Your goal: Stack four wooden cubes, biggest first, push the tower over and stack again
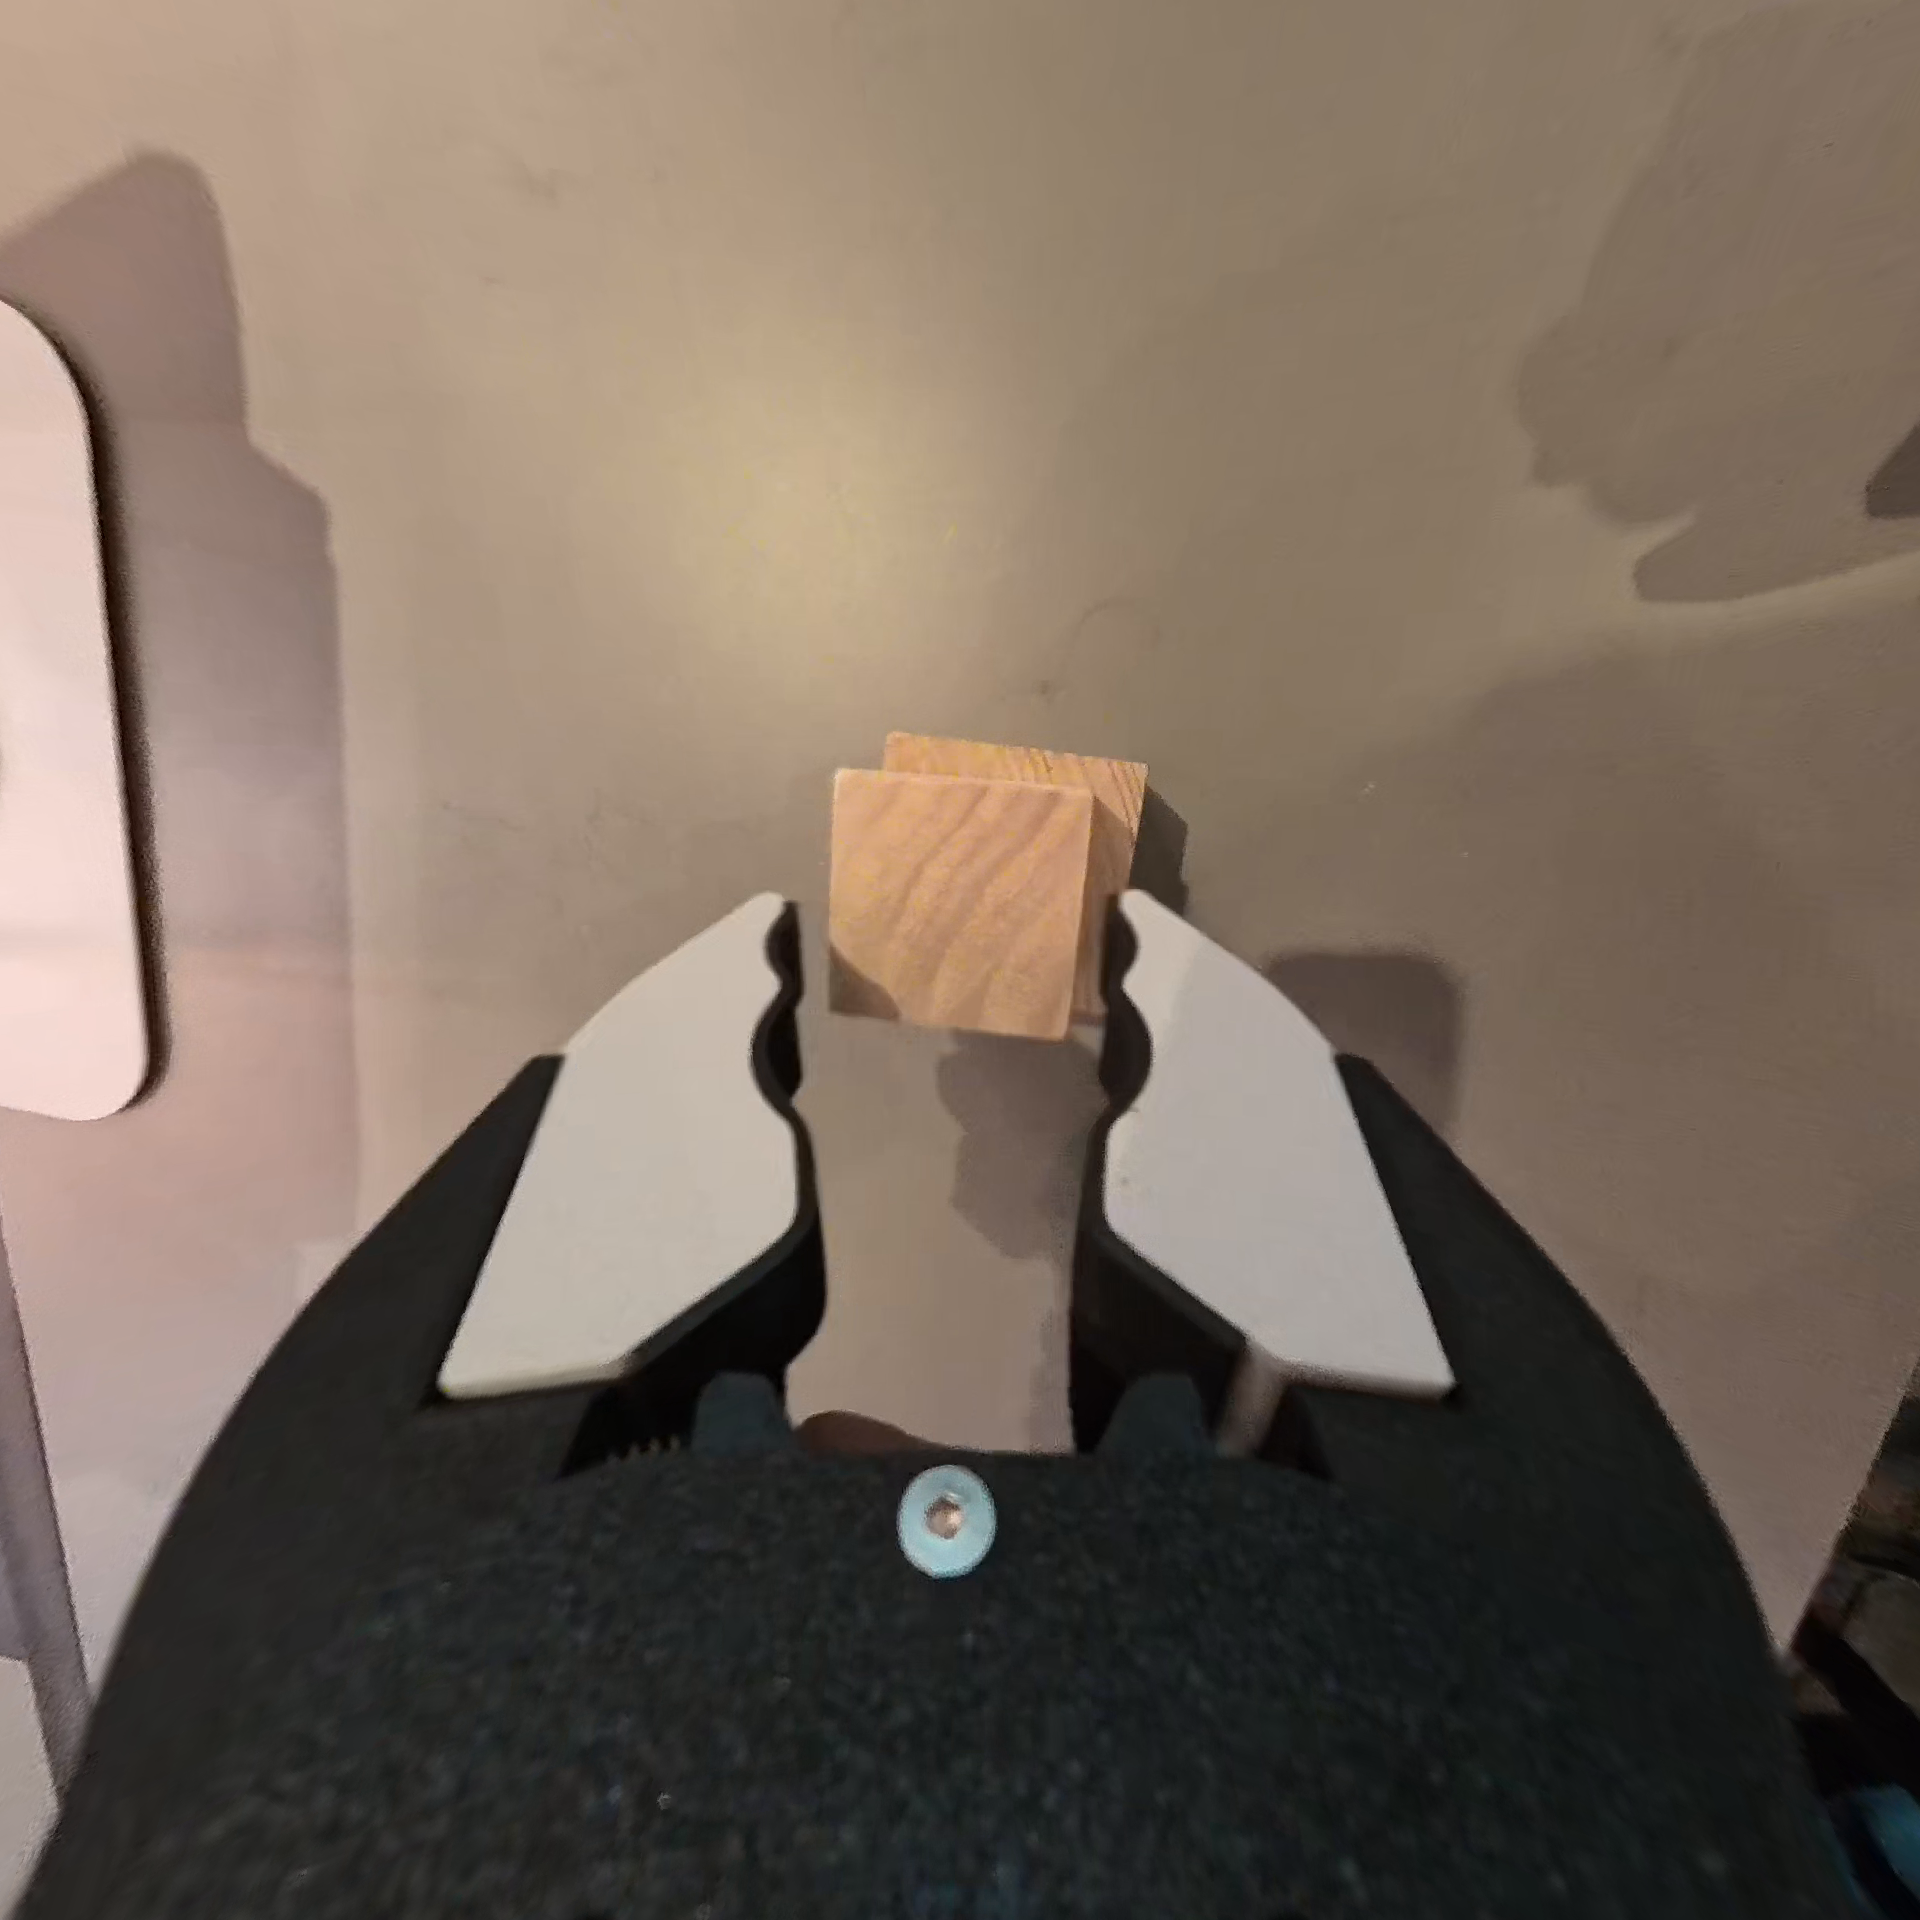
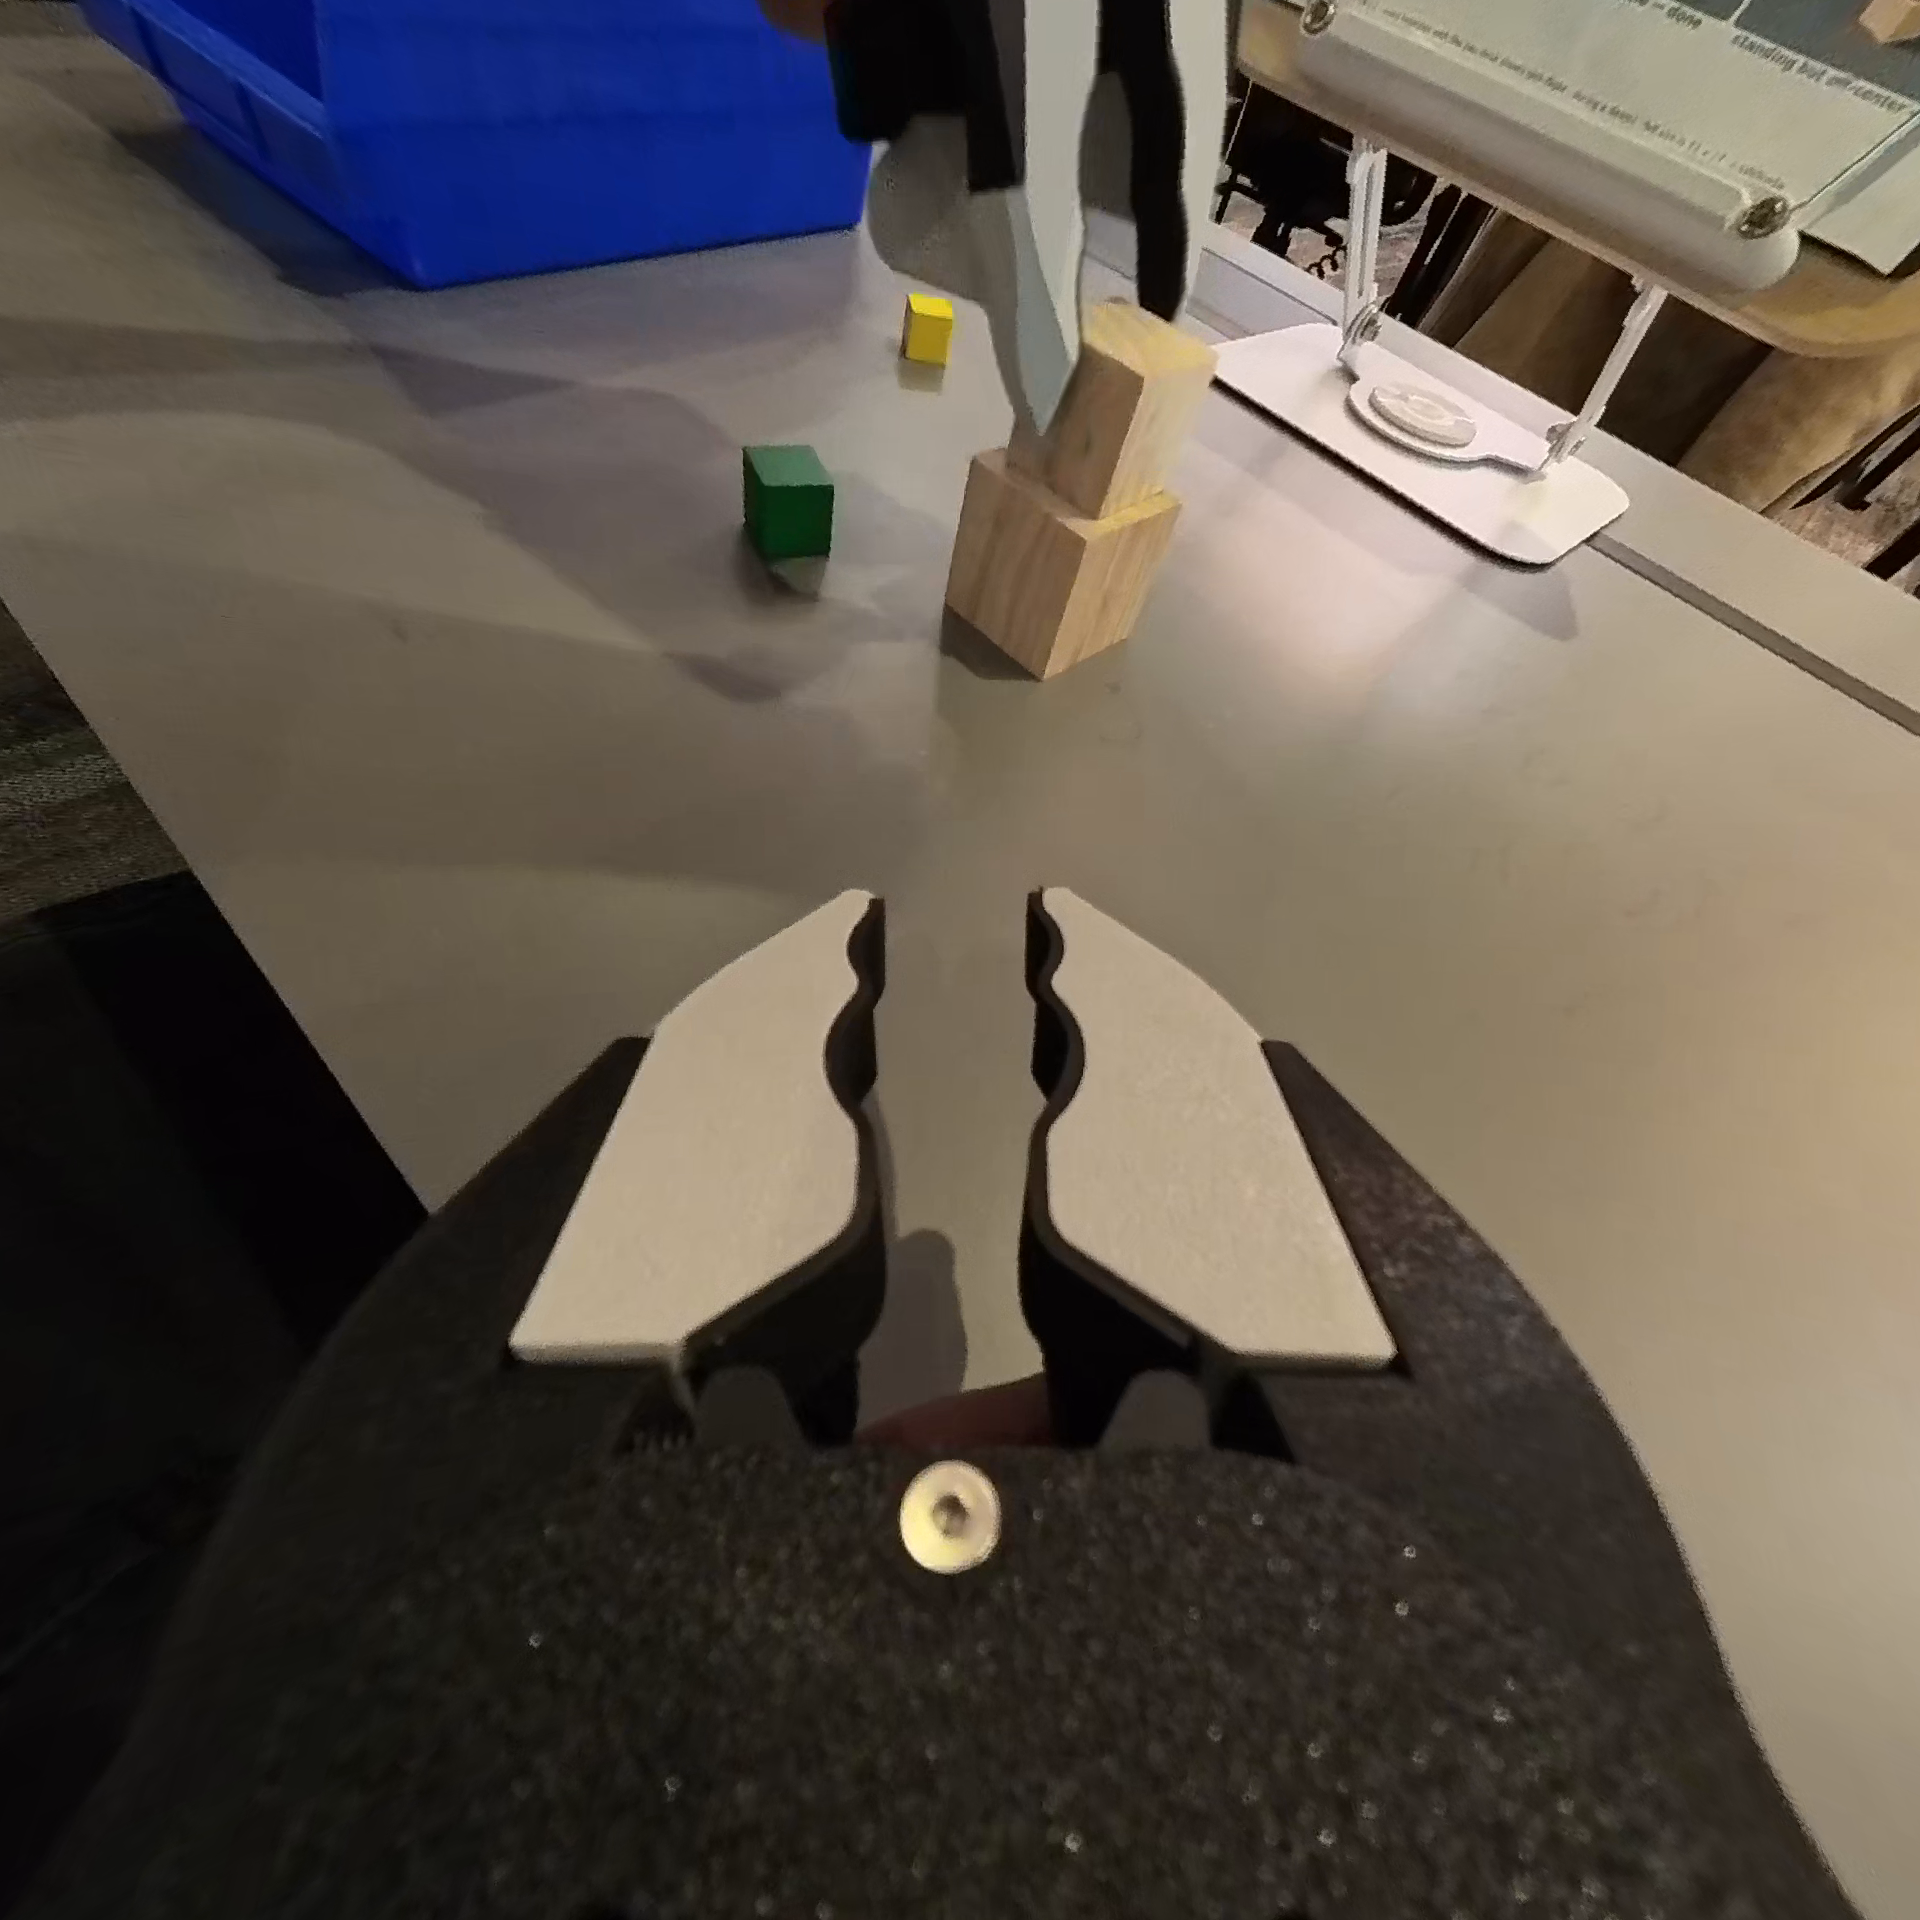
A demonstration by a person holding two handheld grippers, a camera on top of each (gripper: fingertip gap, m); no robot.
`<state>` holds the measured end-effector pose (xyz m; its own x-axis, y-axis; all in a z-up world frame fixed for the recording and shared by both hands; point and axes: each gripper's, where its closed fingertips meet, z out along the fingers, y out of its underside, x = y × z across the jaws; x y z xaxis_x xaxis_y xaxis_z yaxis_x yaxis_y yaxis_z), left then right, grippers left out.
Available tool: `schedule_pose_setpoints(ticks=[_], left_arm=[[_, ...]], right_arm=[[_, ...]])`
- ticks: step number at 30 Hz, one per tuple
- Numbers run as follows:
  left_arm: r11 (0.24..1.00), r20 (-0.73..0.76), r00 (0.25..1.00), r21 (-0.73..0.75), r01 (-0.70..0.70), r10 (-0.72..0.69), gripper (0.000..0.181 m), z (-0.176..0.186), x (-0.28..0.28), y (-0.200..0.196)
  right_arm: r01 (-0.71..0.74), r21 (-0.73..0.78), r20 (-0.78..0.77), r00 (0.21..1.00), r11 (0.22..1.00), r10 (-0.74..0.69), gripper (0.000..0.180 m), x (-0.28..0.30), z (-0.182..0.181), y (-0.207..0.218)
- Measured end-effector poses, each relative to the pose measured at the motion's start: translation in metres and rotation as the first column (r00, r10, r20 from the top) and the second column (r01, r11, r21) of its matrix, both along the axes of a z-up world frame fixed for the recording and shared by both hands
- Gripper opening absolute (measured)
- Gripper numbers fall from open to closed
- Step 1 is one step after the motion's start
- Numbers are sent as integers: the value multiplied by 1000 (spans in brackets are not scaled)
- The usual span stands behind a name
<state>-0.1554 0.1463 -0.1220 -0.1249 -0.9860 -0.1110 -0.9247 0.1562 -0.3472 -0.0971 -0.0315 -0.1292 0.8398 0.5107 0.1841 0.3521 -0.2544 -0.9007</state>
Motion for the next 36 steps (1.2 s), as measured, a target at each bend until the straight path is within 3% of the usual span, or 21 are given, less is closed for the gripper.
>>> schedule_pose_setpoints(ticks=[4,6,8,11,14,18,20,22,25,28,32,36], left_arm=[[996,102,992,32,-77,74,67,25,-16,-2],[965,153,962,99,-244,227,65,32,-36,5],[894,187,891,105,-436,413,71,23,-58,4],[742,234,721,-5,-670,653,72,-6,-82,-11],[655,270,611,-117,-746,744,75,-33,-87,-31],[595,296,542,-125,-794,786,75,-50,-89,-34],[597,266,549,-155,-787,792,69,-59,-84,-37],[614,278,567,-117,-781,775,28,-61,-82,-34],[640,313,600,-34,-768,736,28,-46,-82,-19],[749,412,690,27,-662,595,28,-3,-64,-3],[927,439,853,103,-360,283,28,50,-27,2],[996,342,938,40,-74,56,28,68,-5,-8]], right_arm=[[-2,1,7,1000,1000,2,25,-1,0,0],[-3,2,9,1000,1000,3,25,-1,0,0],[-5,0,11,1000,1000,5,25,-2,-1,0],[-12,-3,12,1000,1000,12,25,-4,-1,0],[-20,-1,15,1000,1000,20,25,-7,-1,0],[-30,6,18,999,1000,30,25,-11,2,0],[-37,10,23,999,999,37,25,-14,3,-1],[-37,16,37,999,999,36,25,-13,3,-2],[-32,24,47,998,999,30,25,-11,4,-2],[-27,24,41,999,999,26,25,-9,4,-2],[-23,21,42,999,1000,22,25,-7,3,-1],[-19,24,47,999,1000,17,25,-5,4,-1]])
